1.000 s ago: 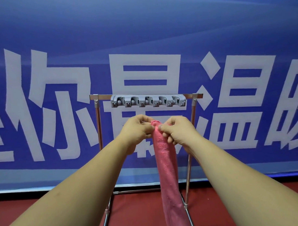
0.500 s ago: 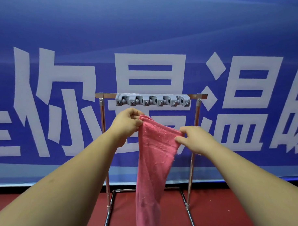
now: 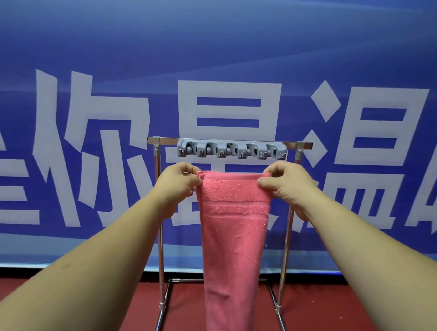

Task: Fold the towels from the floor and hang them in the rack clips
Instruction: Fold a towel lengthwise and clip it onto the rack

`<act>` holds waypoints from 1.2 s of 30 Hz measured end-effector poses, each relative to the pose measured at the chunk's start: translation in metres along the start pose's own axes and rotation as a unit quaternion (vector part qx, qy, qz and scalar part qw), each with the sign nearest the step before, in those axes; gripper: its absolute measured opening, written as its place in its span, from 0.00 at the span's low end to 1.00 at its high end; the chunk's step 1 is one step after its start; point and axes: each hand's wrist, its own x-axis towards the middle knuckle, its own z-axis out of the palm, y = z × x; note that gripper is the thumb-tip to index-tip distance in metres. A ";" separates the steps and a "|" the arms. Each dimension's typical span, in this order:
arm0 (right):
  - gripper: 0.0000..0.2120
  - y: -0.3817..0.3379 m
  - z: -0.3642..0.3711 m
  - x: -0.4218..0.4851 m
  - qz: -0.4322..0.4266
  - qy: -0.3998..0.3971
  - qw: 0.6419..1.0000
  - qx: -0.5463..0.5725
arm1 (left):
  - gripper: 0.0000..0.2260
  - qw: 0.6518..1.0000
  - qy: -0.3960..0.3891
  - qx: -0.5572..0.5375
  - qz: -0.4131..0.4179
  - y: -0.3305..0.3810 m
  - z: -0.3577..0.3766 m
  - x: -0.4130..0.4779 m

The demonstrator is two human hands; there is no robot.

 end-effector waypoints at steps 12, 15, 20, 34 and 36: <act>0.08 -0.013 -0.002 -0.001 -0.036 0.041 0.999 -0.005 | 0.03 1.000 -0.018 -0.017 0.006 0.003 0.010 0.000; 0.05 -0.011 -0.008 0.001 -0.044 0.044 0.998 -0.026 | 0.03 1.000 -0.012 -0.023 0.007 0.005 0.012 0.001; 0.07 -0.009 -0.017 0.000 -0.030 0.030 0.999 -0.023 | 0.03 1.000 -0.010 -0.025 0.012 0.006 0.011 0.002; 0.09 0.003 -0.025 -0.006 0.008 0.011 0.998 -0.054 | 0.02 0.997 -0.031 -0.031 0.056 0.012 0.006 -0.003; 0.09 -0.001 -0.024 -0.006 0.004 0.011 0.999 -0.039 | 0.03 0.997 -0.034 -0.024 0.064 0.013 0.003 -0.003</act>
